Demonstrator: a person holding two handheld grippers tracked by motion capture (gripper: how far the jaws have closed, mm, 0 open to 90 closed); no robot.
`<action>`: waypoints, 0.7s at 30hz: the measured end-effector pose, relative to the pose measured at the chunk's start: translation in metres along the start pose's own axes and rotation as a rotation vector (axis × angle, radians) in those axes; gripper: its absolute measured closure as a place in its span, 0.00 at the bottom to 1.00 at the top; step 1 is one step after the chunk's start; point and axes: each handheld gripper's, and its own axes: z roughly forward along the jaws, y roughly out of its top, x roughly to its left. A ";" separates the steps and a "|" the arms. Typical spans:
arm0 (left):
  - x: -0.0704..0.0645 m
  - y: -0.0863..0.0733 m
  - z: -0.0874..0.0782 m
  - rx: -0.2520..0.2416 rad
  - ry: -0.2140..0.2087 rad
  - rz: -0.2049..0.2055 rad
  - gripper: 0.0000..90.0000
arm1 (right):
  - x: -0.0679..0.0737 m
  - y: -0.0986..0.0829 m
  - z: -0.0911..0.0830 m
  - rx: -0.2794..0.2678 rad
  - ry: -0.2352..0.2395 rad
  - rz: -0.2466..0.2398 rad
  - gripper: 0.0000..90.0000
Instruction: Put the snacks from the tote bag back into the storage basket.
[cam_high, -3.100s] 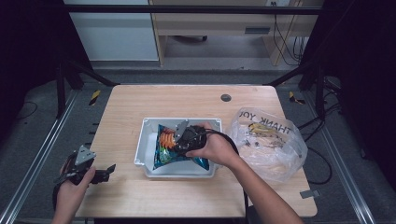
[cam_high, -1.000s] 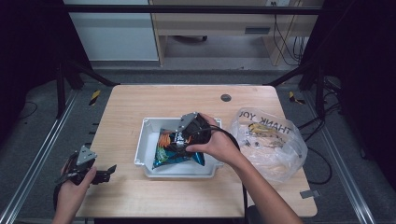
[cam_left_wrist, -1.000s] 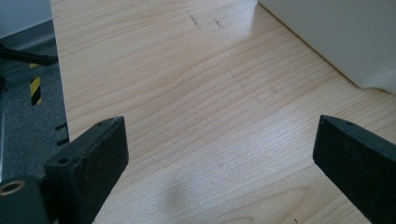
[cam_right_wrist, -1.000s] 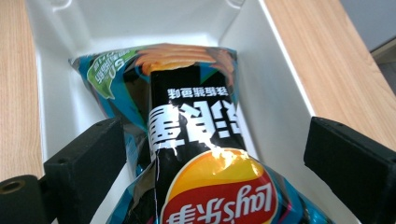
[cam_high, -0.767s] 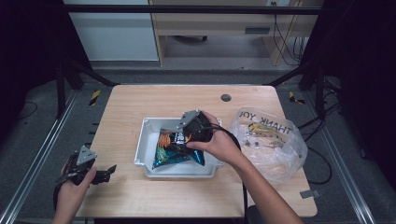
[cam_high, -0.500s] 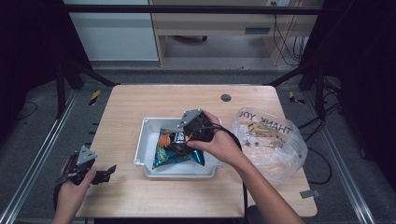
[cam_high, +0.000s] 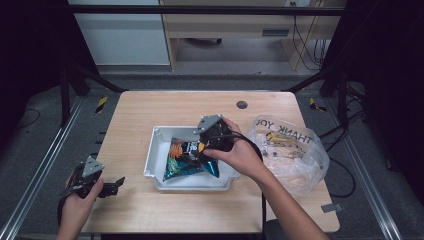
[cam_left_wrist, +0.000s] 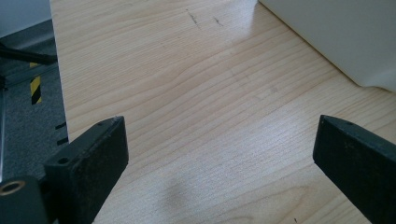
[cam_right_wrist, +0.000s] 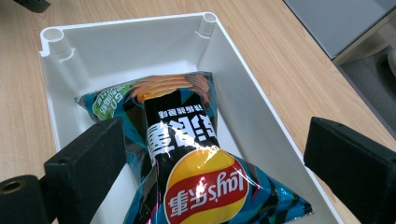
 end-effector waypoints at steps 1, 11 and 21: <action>0.000 0.000 0.000 -0.002 0.001 -0.002 0.03 | 0.000 0.000 -0.002 -0.002 -0.002 0.001 0.07; -0.001 0.000 0.001 0.000 0.000 -0.001 0.03 | -0.006 -0.006 -0.018 -0.019 -0.029 0.046 0.07; -0.001 0.000 0.001 0.002 -0.001 0.000 0.03 | -0.006 -0.013 -0.027 -0.022 -0.024 0.069 0.07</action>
